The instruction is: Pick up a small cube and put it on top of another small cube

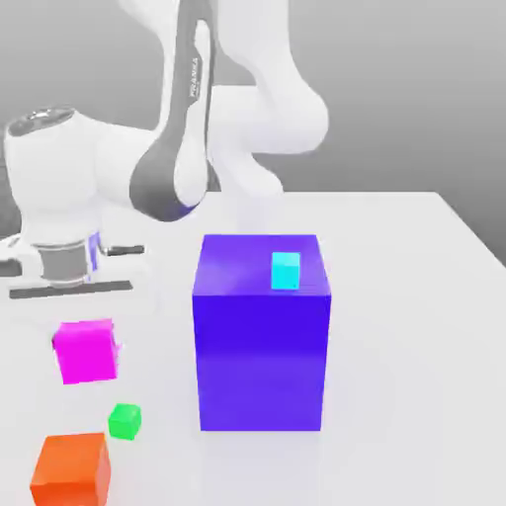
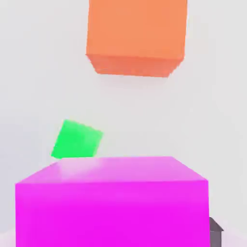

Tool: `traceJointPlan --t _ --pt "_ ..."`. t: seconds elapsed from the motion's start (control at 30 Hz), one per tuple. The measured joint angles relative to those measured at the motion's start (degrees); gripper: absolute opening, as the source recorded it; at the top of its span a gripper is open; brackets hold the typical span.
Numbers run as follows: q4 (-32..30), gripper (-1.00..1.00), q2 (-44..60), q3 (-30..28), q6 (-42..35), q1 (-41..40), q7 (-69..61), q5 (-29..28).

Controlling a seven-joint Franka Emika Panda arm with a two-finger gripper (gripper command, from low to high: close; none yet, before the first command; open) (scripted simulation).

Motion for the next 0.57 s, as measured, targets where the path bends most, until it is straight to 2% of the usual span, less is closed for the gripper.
traceJointPlan --t 0.17,0.47,0.5,0.57 --pt "0.43 -1.00 0.77 0.52 0.50 3.35 -9.98 0.61" --pt "0.97 -1.00 10.46 3.31 8.88 2.08 -17.36 10.24" --pt "0.96 1.00 11.43 3.90 9.70 1.67 -18.05 11.21" --pt "0.96 1.00 11.43 3.90 9.70 1.67 -18.05 11.21"
